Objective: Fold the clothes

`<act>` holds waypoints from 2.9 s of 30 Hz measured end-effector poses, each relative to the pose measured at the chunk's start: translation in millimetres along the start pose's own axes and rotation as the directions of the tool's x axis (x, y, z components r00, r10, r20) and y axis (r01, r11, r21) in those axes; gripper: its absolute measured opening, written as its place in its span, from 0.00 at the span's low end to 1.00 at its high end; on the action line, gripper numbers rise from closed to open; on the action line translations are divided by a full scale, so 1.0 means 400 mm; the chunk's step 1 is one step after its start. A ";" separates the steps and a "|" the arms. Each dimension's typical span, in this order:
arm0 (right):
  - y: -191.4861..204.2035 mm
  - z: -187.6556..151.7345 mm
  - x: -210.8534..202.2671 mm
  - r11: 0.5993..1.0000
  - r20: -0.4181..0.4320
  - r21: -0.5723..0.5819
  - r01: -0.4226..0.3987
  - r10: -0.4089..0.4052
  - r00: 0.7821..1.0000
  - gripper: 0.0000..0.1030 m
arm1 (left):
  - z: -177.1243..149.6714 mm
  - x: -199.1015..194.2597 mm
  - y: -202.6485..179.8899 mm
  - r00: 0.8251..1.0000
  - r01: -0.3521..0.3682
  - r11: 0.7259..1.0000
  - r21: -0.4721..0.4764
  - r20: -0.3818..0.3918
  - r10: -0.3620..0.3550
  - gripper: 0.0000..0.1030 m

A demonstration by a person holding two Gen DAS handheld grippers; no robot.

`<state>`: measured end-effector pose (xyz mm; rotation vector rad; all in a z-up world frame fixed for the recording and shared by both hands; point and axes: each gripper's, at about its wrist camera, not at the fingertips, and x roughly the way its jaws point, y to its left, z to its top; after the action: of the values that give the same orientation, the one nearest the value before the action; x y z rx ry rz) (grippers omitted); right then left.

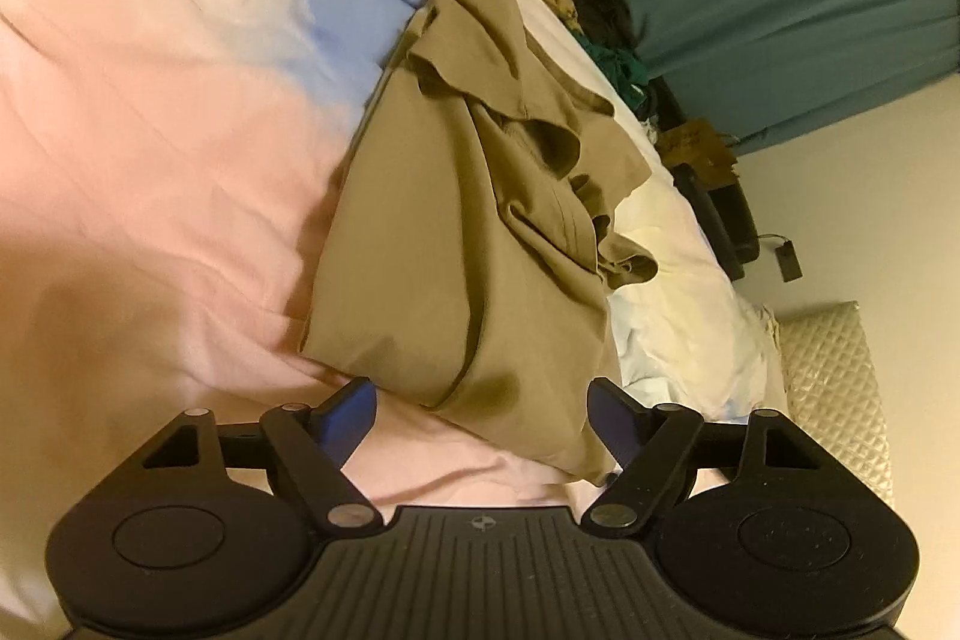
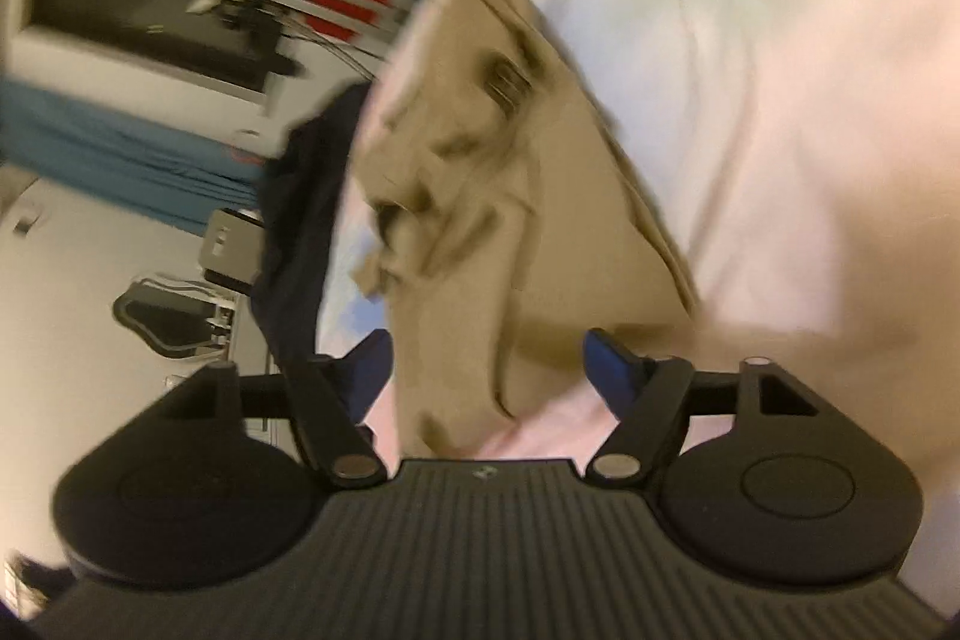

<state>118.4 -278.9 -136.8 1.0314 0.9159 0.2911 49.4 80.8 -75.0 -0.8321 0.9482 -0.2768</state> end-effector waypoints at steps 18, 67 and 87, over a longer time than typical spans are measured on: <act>-0.013 0.009 0.020 0.999 0.068 0.040 0.000 -0.002 0.998 0.21 | -0.013 0.060 -0.014 0.988 0.147 0.989 0.007 -0.044 -0.147 0.76; -0.002 0.042 -0.013 0.998 0.156 -0.020 -0.053 0.056 0.986 0.11 | -0.049 0.128 0.119 0.956 0.264 0.878 -0.399 0.228 -0.184 0.25; 0.108 0.014 -0.055 0.956 0.247 -0.292 0.019 0.056 0.967 0.11 | 0.027 0.102 0.031 0.881 0.381 0.909 -0.169 0.364 -0.301 0.09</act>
<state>117.5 -273.4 -88.4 0.7815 0.6099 0.2930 80.1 72.1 -105.6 -1.2302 0.5163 -0.3213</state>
